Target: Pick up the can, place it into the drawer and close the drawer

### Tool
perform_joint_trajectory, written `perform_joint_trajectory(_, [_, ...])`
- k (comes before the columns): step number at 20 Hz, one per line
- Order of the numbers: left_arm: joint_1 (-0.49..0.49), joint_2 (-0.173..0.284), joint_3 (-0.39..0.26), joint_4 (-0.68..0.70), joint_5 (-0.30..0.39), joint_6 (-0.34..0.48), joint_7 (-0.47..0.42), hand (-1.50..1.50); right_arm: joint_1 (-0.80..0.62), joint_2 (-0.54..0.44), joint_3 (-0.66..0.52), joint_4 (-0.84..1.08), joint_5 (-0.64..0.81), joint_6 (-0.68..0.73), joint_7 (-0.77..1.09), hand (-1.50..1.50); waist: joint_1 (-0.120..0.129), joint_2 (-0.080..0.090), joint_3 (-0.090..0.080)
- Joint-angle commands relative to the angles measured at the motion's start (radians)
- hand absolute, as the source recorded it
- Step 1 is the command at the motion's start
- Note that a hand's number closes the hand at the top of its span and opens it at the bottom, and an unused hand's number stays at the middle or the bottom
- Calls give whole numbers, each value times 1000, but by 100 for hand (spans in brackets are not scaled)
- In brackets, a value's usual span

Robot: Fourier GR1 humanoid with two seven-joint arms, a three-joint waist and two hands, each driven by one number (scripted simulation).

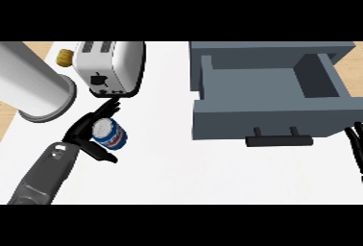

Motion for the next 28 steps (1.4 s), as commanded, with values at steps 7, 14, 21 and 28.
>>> perform_joint_trajectory(7, [10,-76,-34,-11,-25,-29,-77,-150,42,-15,-56,-51,-72,36,23,-150,3,-3,1])
perform_joint_trajectory(14, [-5,-42,-23,-21,3,-136,-80,150,-53,-26,-61,-11,-70,9,64,-150,11,-2,1])
perform_joint_trajectory(21, [2,-97,77,-78,122,0,53,150,31,32,-1,-30,-6,2,5,-150,22,-7,2])
perform_joint_trajectory(28, [86,-147,268,-128,282,380,69,150,57,19,-42,-58,-37,8,11,-150,37,-14,3])
